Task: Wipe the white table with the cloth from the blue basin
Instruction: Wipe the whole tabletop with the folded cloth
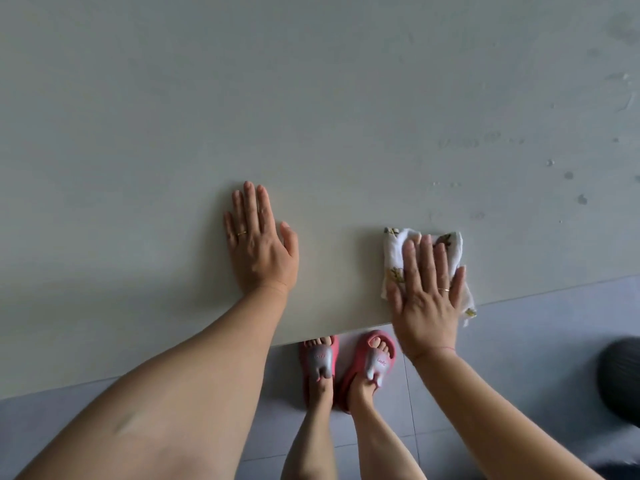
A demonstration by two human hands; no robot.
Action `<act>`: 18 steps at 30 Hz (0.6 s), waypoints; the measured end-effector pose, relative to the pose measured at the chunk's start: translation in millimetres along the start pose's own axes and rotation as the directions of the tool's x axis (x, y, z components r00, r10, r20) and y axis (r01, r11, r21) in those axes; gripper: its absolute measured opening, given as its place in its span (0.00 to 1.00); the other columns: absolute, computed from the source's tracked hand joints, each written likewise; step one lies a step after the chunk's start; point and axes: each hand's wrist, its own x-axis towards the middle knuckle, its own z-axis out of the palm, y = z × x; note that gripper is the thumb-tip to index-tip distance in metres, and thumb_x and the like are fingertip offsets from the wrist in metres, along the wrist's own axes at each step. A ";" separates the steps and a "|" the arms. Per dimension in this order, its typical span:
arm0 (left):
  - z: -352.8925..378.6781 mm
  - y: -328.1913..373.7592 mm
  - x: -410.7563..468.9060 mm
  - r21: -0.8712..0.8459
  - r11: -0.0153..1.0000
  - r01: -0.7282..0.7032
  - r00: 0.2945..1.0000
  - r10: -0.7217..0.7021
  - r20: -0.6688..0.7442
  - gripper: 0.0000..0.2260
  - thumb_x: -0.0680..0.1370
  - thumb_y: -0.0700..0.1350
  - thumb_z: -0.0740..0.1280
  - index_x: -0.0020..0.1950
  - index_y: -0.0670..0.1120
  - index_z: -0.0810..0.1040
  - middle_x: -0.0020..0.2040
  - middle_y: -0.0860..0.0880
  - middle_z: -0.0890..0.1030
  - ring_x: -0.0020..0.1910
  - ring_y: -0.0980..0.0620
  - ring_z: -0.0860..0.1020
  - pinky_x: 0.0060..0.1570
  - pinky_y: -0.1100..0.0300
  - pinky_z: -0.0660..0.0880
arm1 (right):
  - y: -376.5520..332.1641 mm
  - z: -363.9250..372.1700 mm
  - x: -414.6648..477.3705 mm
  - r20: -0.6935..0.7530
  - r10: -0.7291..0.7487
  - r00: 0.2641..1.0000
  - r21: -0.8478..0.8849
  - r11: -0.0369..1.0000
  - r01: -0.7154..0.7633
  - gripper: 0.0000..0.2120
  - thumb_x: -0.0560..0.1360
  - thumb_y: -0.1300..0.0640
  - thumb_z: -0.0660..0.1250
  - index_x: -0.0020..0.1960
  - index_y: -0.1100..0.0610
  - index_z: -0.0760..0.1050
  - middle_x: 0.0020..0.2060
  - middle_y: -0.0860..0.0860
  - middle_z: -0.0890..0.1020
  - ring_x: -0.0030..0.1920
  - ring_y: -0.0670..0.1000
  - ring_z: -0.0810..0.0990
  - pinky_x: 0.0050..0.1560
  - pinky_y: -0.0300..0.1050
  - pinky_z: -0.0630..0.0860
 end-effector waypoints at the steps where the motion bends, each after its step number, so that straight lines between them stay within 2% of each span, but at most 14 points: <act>1: -0.3 0.1 -0.2 0.000 1.000 0.003 1.000 -0.003 0.004 0.27 0.77 0.48 0.53 0.76 0.42 0.58 0.77 0.44 0.58 0.76 0.43 0.56 0.73 0.47 0.52 | -14.9 4.3 -5.4 0.002 0.054 0.999 0.029 0.998 -0.054 0.30 0.77 0.42 0.45 0.77 0.50 0.44 0.77 0.50 0.46 0.76 0.49 0.41 0.74 0.58 0.38; 2: -0.8 0.2 -1.1 -0.001 1.000 0.004 1.000 -0.004 0.009 0.28 0.77 0.48 0.54 0.76 0.42 0.58 0.77 0.44 0.57 0.76 0.43 0.56 0.73 0.47 0.52 | -31.4 8.9 -14.1 0.015 0.056 0.998 0.040 0.998 -0.057 0.31 0.77 0.42 0.46 0.77 0.51 0.43 0.77 0.50 0.45 0.76 0.50 0.40 0.74 0.59 0.38; 3: -1.3 0.0 -1.8 -0.001 1.000 0.001 1.000 -0.001 0.014 0.28 0.77 0.48 0.54 0.76 0.42 0.58 0.77 0.44 0.58 0.76 0.43 0.56 0.73 0.47 0.52 | -47.2 14.9 -25.9 0.036 -0.003 0.999 0.030 1.000 0.002 0.32 0.77 0.42 0.47 0.77 0.51 0.44 0.77 0.51 0.46 0.76 0.52 0.41 0.73 0.60 0.39; 6: -2.5 0.7 -1.0 0.007 1.000 -0.009 1.000 0.009 0.024 0.28 0.77 0.47 0.54 0.76 0.41 0.58 0.77 0.43 0.58 0.76 0.42 0.56 0.73 0.46 0.53 | -69.5 28.7 -53.0 0.111 -0.296 0.949 -0.055 0.951 0.303 0.38 0.75 0.36 0.54 0.77 0.53 0.48 0.77 0.52 0.50 0.77 0.54 0.46 0.73 0.61 0.43; 8: -3.1 1.0 -0.7 0.003 1.000 -0.015 0.999 0.015 0.028 0.27 0.77 0.47 0.56 0.76 0.41 0.59 0.77 0.43 0.58 0.76 0.42 0.56 0.73 0.45 0.53 | -62.9 32.1 -53.6 0.135 -0.376 0.917 -0.071 0.919 0.388 0.45 0.70 0.31 0.58 0.77 0.53 0.49 0.77 0.52 0.51 0.77 0.54 0.47 0.73 0.61 0.45; 10: -3.4 1.2 -1.2 0.004 1.000 -0.024 0.999 0.024 0.021 0.27 0.76 0.47 0.55 0.75 0.40 0.59 0.76 0.42 0.59 0.75 0.42 0.57 0.73 0.45 0.53 | -53.5 30.5 -50.1 0.137 -0.421 0.897 -0.071 0.899 0.432 0.47 0.66 0.32 0.63 0.77 0.53 0.50 0.77 0.52 0.52 0.77 0.55 0.49 0.73 0.61 0.48; 12: -2.0 -0.3 -2.0 0.006 1.000 -0.029 0.999 0.029 0.015 0.28 0.76 0.47 0.54 0.75 0.41 0.59 0.77 0.42 0.58 0.75 0.42 0.57 0.72 0.45 0.53 | -43.7 27.0 -45.3 0.142 -0.479 0.866 -0.063 0.869 0.491 0.45 0.68 0.34 0.63 0.77 0.52 0.51 0.77 0.51 0.52 0.77 0.54 0.49 0.73 0.60 0.50; 15: -0.6 -2.0 -1.4 0.004 1.000 -0.026 1.000 0.026 0.003 0.28 0.76 0.48 0.53 0.75 0.41 0.59 0.76 0.42 0.59 0.75 0.42 0.57 0.72 0.44 0.54 | -18.3 20.6 -33.6 0.080 -0.559 0.826 -0.057 0.824 0.563 0.38 0.73 0.34 0.58 0.77 0.50 0.51 0.77 0.49 0.53 0.77 0.52 0.50 0.73 0.59 0.50; 18: -1.6 -0.6 -1.7 0.015 1.000 -0.018 1.000 0.017 0.012 0.28 0.76 0.49 0.52 0.76 0.41 0.58 0.77 0.42 0.58 0.76 0.42 0.56 0.72 0.45 0.52 | 17.9 7.8 -17.7 0.029 -0.507 0.861 -0.061 0.859 0.508 0.35 0.75 0.36 0.58 0.76 0.51 0.55 0.76 0.49 0.57 0.76 0.52 0.53 0.73 0.59 0.53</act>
